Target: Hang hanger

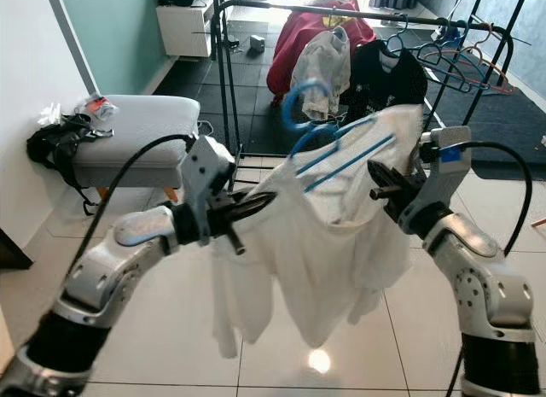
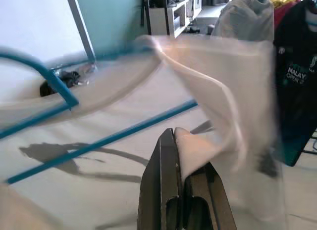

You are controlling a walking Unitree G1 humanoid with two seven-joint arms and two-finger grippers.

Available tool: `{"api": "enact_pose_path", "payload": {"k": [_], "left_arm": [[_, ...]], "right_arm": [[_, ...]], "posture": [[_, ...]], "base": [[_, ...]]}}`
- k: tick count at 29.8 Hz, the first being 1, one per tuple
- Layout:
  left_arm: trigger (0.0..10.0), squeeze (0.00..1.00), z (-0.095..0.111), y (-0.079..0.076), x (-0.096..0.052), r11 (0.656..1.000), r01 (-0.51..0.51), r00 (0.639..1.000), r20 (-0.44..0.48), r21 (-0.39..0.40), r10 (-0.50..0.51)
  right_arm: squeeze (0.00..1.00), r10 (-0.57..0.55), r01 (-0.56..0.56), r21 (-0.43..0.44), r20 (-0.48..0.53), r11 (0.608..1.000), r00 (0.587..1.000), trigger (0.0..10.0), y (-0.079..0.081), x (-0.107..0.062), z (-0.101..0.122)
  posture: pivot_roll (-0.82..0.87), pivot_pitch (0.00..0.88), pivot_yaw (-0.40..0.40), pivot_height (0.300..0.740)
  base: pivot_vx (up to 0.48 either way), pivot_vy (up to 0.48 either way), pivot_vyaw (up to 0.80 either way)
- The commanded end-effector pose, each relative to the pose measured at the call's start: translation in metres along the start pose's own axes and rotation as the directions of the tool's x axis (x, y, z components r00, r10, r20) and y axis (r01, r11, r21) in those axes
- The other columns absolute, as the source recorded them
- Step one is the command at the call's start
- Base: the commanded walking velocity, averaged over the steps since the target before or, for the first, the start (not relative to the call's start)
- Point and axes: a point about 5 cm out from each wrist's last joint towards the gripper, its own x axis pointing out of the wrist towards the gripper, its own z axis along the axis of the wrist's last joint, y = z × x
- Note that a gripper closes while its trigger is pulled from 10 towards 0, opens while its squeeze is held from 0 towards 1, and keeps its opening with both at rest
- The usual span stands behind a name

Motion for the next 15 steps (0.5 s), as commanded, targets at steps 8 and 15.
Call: {"api": "enact_pose_path", "payload": {"k": [8,15], "left_arm": [[10.0,0.00,-0.001,0.017,-0.015,0.987,0.054,0.998,-0.028,0.152,-0.050],[10.0,0.00,0.009,0.000,-0.035,0.932,0.322,0.944,0.014,0.166,-0.329]], "right_arm": [[0.00,-0.011,0.008,-0.047,-0.074,0.999,0.997,0.0,0.001,-0.004,0.004],[0.00,-0.014,0.002,-0.087,-0.148,0.996,0.989,0.0,-0.006,-0.011,0.002]], "posture": [[-0.07,0.113,-0.031,0.740],[-0.07,0.113,-0.031,0.740]], "base": [[0.000,0.000,0.00],[0.000,0.000,0.00]]}}
